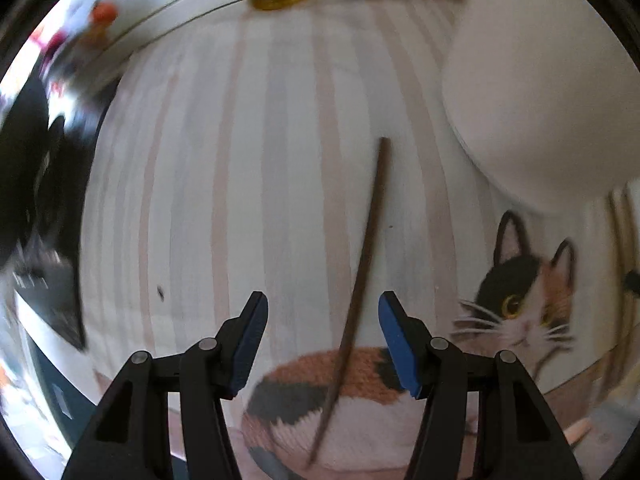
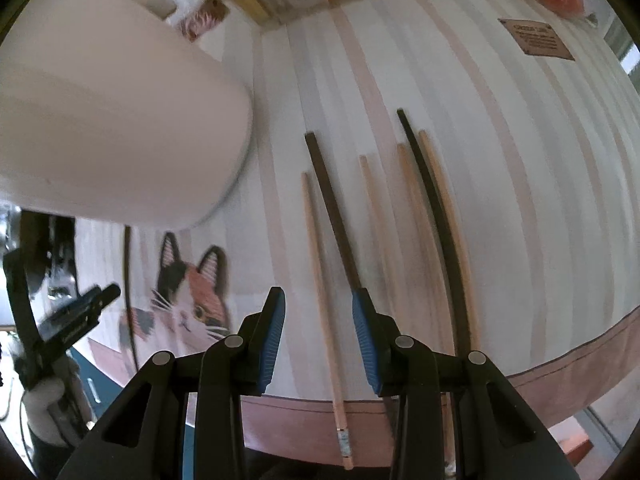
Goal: Organize utensils
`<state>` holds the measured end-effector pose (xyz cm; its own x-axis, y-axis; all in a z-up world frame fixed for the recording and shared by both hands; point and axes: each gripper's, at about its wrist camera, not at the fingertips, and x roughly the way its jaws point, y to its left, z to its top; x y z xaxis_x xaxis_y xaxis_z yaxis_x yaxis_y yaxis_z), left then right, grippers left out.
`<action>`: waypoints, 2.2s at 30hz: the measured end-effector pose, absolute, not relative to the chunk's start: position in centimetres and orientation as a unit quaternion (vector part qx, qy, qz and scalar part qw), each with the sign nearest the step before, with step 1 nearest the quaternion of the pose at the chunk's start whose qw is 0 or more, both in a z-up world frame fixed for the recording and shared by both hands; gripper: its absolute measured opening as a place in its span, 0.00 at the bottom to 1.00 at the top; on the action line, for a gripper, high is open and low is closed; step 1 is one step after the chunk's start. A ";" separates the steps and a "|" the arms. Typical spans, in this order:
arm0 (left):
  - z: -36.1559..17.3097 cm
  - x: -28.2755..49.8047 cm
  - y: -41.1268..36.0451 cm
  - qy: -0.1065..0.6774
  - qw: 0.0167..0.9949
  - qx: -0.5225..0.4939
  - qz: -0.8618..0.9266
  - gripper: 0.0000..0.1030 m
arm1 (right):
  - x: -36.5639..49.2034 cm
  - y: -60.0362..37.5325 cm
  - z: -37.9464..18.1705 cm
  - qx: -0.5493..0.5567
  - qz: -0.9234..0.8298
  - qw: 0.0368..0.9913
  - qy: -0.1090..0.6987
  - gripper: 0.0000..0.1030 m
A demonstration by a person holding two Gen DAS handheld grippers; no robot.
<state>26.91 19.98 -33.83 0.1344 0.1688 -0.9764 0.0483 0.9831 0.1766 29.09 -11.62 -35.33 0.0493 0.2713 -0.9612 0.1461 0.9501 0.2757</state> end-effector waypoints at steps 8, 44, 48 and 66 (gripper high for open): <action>-34.3 26.6 18.5 0.660 0.745 0.095 0.025 0.04 | 28.6 -8.3 -36.4 0.071 0.059 0.722 0.686 0.18; -35.4 23.0 14.1 0.642 0.763 -0.046 0.055 0.57 | 29.4 -7.4 -35.3 0.063 0.081 0.707 0.699 0.07; -35.4 24.7 12.0 0.639 0.766 -0.044 0.062 0.45 | 29.6 -6.3 -36.4 0.056 0.075 0.702 0.706 0.07; -29.1 24.8 15.9 0.611 0.786 -0.060 0.067 0.04 | 30.7 -7.8 -32.1 0.087 0.094 0.742 0.658 0.06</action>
<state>24.84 15.89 -29.06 0.2439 0.0319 -0.9693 -0.1783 0.9839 -0.0125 30.71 -7.77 -32.15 0.1152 0.2548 -0.9601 -0.0246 0.9670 0.2537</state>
